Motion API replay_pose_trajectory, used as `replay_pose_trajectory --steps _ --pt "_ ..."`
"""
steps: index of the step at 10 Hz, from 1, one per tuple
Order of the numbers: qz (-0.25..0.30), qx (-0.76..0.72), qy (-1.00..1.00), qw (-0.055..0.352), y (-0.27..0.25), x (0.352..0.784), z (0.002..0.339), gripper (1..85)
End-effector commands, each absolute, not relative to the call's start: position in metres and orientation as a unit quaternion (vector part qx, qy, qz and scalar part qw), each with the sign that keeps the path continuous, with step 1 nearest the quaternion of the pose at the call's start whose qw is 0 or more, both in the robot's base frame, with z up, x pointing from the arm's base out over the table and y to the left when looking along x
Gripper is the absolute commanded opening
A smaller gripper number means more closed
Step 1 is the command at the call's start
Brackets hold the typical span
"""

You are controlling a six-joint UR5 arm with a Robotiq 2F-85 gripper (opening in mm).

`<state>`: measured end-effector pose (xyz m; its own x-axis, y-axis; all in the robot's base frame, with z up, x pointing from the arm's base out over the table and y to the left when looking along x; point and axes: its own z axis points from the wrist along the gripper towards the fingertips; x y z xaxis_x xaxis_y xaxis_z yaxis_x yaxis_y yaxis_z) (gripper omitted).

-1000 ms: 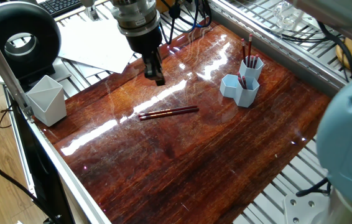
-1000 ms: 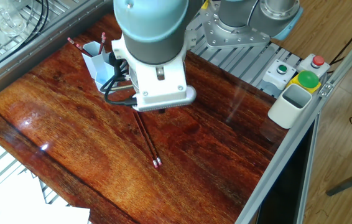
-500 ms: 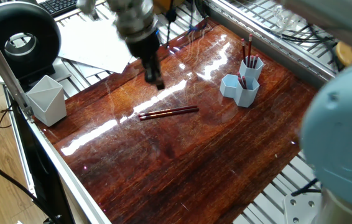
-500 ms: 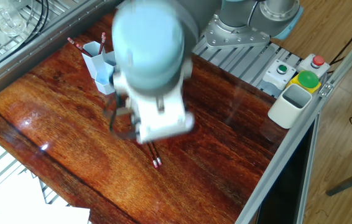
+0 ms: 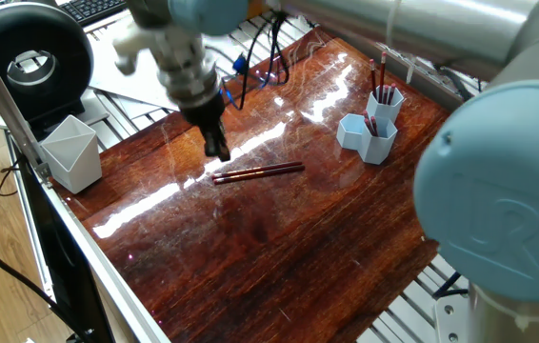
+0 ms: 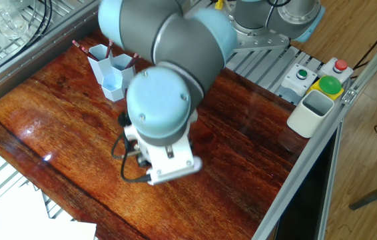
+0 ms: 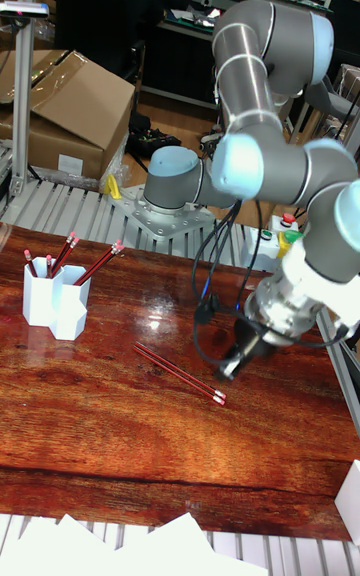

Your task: Put the pen into the pen holder

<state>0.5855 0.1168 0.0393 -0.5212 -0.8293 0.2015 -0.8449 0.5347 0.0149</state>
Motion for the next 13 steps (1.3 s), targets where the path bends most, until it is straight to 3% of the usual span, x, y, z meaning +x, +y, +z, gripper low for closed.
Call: replay_pose_trajectory --steps 1,7,13 --pt "0.058 0.501 -0.861 0.066 0.114 0.605 0.021 1.0" --pt "0.058 0.51 -0.858 0.039 0.113 0.614 0.011 1.0" --pt "0.061 0.485 -0.87 0.06 0.112 0.592 0.014 1.0"
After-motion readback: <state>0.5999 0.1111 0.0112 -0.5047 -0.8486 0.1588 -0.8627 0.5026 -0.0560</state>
